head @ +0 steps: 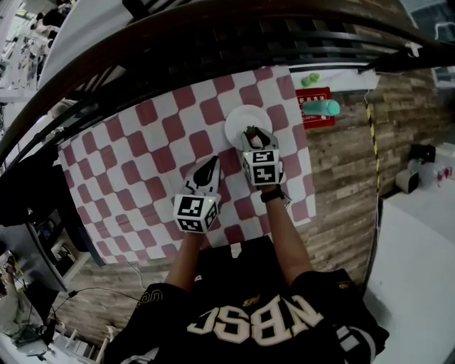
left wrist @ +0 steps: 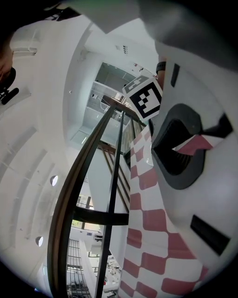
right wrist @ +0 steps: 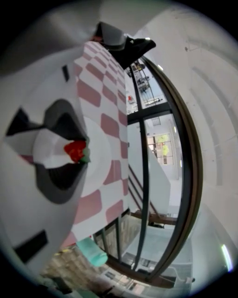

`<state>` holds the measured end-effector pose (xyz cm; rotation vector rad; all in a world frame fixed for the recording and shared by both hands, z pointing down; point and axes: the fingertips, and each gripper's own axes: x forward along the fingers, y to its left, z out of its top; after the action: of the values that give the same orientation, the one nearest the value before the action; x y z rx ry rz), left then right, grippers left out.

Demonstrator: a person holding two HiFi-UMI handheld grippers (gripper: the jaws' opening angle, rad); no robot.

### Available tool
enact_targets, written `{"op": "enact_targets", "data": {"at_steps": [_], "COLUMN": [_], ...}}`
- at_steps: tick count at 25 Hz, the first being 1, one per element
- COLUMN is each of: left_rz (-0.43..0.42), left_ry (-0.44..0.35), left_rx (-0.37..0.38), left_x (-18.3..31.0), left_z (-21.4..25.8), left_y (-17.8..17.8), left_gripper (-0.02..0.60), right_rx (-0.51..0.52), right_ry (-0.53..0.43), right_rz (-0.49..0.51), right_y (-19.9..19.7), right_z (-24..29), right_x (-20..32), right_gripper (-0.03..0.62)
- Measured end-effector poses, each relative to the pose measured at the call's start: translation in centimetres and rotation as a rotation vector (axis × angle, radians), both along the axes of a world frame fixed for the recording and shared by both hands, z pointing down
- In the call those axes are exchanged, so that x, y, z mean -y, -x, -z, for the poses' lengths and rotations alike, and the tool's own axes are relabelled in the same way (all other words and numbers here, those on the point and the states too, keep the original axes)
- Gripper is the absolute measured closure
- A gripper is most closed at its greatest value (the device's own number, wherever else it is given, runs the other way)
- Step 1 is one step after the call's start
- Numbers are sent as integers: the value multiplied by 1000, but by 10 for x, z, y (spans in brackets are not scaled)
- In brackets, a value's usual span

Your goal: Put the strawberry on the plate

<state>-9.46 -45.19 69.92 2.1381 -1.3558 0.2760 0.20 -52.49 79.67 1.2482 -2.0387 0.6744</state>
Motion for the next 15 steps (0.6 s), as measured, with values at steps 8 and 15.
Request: {"op": "enact_targets", "data": {"at_steps": [8,15], "left_rz": [15,72], "left_ry": [12,-14], "left_rx": [-7,-18], "left_x": [-8,-8], "left_z": [-1,14], "left_y": [-2,13], "left_gripper": [572,572], "right_rx": [-35,-40], "right_ry": [55,37], "right_rz": [0,21], "right_y": [-9,-11], "right_z": [-15,5], "right_x": [-4,-15], "right_gripper": [437,436]}}
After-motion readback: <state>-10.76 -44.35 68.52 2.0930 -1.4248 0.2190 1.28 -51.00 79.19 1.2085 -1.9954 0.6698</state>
